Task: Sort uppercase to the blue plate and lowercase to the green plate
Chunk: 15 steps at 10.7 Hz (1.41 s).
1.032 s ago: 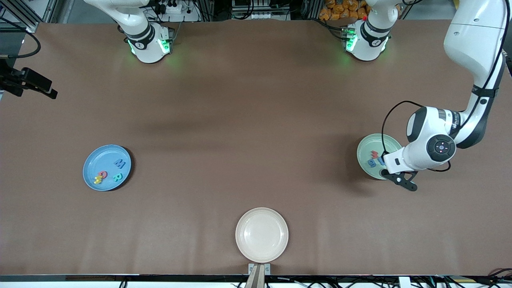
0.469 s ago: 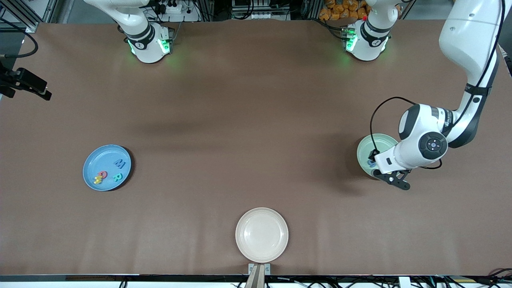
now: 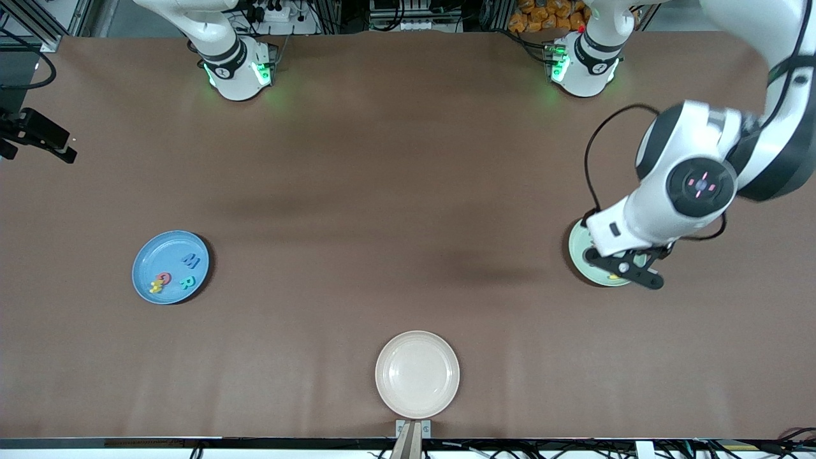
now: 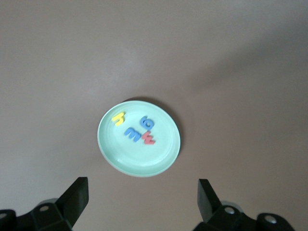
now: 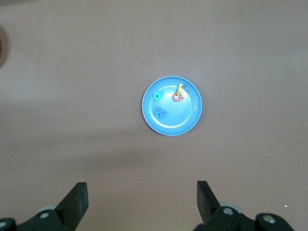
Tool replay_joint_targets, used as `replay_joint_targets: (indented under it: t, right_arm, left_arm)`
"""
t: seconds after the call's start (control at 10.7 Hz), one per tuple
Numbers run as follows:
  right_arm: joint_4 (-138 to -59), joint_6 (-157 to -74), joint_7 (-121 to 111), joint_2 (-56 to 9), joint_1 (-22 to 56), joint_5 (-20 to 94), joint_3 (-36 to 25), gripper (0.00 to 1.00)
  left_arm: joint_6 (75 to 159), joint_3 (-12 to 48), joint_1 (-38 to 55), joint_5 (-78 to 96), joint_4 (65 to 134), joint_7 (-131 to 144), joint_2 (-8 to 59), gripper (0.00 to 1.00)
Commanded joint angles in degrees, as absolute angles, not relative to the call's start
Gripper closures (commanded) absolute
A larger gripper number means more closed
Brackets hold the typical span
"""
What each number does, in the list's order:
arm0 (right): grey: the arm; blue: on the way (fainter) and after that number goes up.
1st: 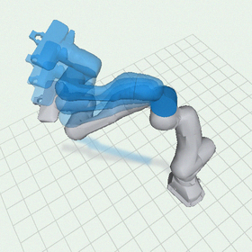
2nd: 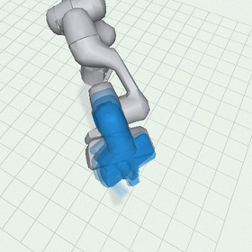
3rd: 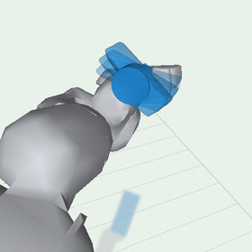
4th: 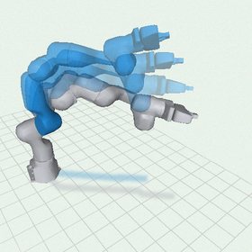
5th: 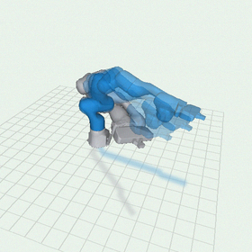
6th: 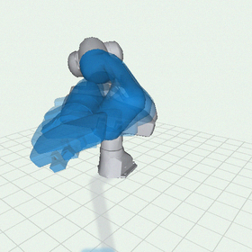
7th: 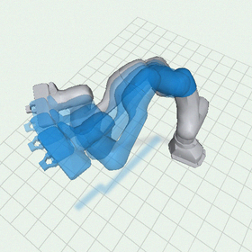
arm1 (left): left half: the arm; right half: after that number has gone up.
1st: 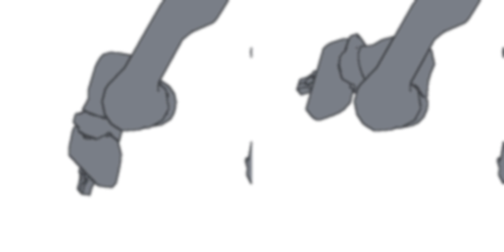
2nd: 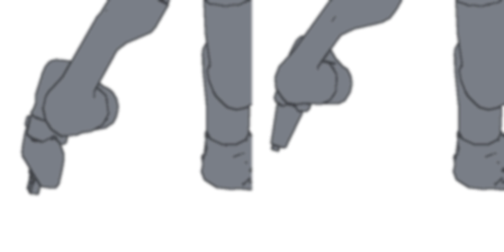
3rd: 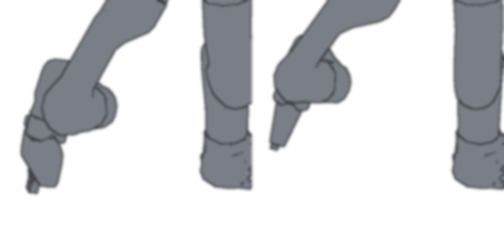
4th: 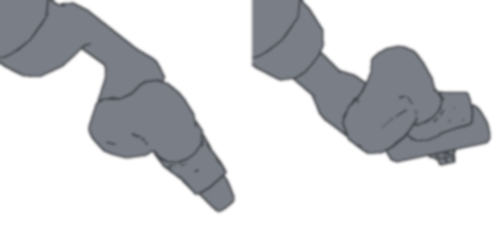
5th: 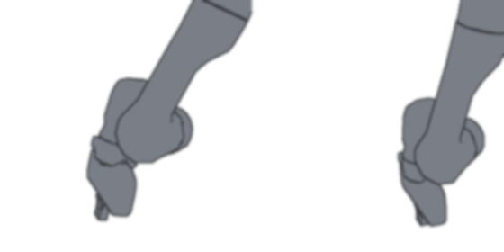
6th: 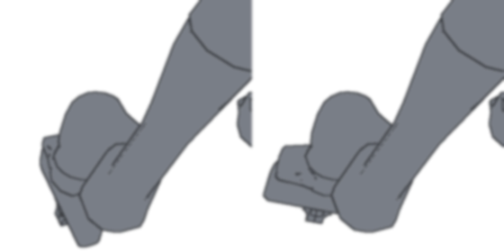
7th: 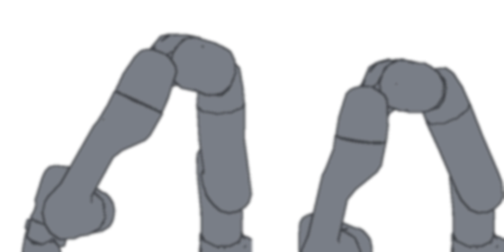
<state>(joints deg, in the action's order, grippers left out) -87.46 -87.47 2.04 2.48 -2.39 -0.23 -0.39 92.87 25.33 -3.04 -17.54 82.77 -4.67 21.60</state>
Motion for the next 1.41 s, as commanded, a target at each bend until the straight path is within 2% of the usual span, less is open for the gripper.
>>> replay_joint_targets:
  t: [0.0, 0.09, 0.38, 0.84, 1.31]
  right_arm:
    - [-86.92, -86.75, 1.58, 2.55, -2.55, -0.62, -0.09, 0.0]
    - [-86.92, -86.57, 1.5, 2.55, -2.55, -0.62, -0.09, 0.0]
    - [-87.01, -86.04, 1.49, 2.64, -2.46, -0.62, -0.09, 0.0]
    - [-87.36, -86.13, 1.49, 2.64, -2.37, -0.62, 0.0, 0.0]
    - [-87.28, -86.57, 1.58, 2.64, -1.58, -0.62, 0.0, 0.0]
  left_arm:
    - [90.97, 20.86, 2.16, -16.17, 82.26, -4.75, 14.36, 0.0]
    - [90.88, 17.0, 5.85, -16.0, 82.27, -4.83, 12.06, 0.0]
    - [90.88, 10.14, 7.55, -6.1, 82.26, -5.18, 8.19, 0.0]
    - [87.72, 1.07, 8.17, 4.37, 81.47, -4.49, 6.77, 0.0]
    - [85.26, 0.17, 9.84, 3.52, 81.39, 1.23, 4.75, 0.0]
